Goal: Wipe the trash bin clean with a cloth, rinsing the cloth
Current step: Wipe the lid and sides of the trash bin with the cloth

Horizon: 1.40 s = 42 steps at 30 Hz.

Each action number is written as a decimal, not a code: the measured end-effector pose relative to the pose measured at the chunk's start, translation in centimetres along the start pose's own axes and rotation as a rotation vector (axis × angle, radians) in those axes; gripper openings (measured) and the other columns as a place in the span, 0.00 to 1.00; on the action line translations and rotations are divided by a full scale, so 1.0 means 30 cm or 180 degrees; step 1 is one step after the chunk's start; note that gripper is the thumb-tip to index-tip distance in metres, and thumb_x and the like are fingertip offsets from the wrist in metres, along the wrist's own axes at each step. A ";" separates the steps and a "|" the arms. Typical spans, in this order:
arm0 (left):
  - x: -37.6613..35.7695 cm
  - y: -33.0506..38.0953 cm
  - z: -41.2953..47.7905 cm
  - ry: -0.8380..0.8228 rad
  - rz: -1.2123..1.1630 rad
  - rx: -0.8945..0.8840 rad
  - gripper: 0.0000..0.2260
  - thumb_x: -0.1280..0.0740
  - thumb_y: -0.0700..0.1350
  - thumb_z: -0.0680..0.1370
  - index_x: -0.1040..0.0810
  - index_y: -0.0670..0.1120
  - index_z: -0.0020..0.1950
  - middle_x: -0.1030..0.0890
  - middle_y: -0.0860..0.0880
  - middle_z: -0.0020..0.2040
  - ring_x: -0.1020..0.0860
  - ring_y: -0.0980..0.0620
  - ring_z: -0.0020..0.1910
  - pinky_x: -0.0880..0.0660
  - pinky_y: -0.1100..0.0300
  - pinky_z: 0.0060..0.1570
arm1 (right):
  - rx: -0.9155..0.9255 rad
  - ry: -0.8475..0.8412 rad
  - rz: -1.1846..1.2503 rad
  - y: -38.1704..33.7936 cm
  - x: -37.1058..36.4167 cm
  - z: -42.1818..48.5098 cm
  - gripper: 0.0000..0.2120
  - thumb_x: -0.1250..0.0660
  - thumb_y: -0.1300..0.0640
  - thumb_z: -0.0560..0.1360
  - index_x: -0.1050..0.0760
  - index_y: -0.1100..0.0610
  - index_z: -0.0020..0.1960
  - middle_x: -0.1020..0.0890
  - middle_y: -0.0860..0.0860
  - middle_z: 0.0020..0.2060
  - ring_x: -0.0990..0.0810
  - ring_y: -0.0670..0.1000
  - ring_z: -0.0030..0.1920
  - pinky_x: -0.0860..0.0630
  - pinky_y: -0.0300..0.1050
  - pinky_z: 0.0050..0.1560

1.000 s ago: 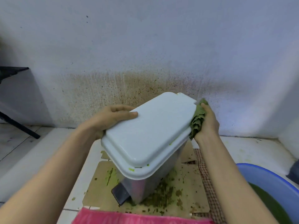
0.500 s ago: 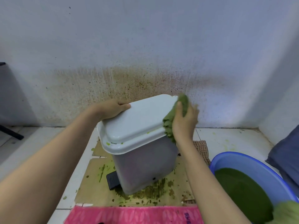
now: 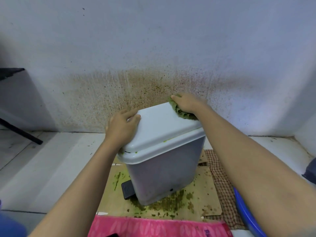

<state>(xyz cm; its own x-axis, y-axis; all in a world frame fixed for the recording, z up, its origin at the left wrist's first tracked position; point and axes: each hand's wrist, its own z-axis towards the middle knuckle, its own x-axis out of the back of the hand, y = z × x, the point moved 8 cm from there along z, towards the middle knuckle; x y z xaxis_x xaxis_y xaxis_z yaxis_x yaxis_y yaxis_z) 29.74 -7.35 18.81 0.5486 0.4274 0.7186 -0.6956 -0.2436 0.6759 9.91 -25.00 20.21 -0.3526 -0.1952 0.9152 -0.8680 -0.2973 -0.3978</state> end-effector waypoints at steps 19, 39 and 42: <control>-0.005 -0.107 -0.019 0.0165 -0.1854 0.1306 0.23 0.36 0.53 0.81 0.30 0.49 0.75 0.24 0.50 0.67 0.24 0.46 0.61 0.28 0.52 0.56 | -0.0095 0.0237 0.3455 0.296 0.074 -0.180 0.11 0.28 0.55 0.75 0.18 0.61 0.53 0.13 0.56 0.45 0.14 0.51 0.40 0.19 0.41 0.38; 0.071 0.054 0.093 0.0748 0.1250 0.0371 0.15 0.39 0.43 0.80 0.22 0.45 0.65 0.25 0.38 0.67 0.29 0.35 0.66 0.37 0.41 0.69 | -0.0617 0.0727 0.6378 0.369 -0.254 -0.420 0.19 0.32 0.48 0.75 0.21 0.58 0.62 0.17 0.59 0.57 0.17 0.58 0.55 0.25 0.62 0.63; -0.090 0.329 -0.042 0.0449 0.0940 -0.0794 0.17 0.35 0.47 0.79 0.23 0.45 0.66 0.23 0.42 0.66 0.29 0.40 0.67 0.38 0.46 0.67 | -0.0517 0.1159 0.6600 0.379 -0.266 -0.392 0.21 0.34 0.54 0.79 0.29 0.49 0.71 0.20 0.52 0.63 0.21 0.56 0.63 0.27 0.60 0.65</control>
<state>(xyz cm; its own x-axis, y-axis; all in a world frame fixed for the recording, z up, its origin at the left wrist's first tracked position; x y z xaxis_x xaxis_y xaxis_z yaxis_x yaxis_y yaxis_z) 20.81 -9.82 23.32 0.2514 0.4901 0.8346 -0.9143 -0.1626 0.3709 -1.25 -15.82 9.14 -0.6267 0.0995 -0.7728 0.7782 0.1298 -0.6144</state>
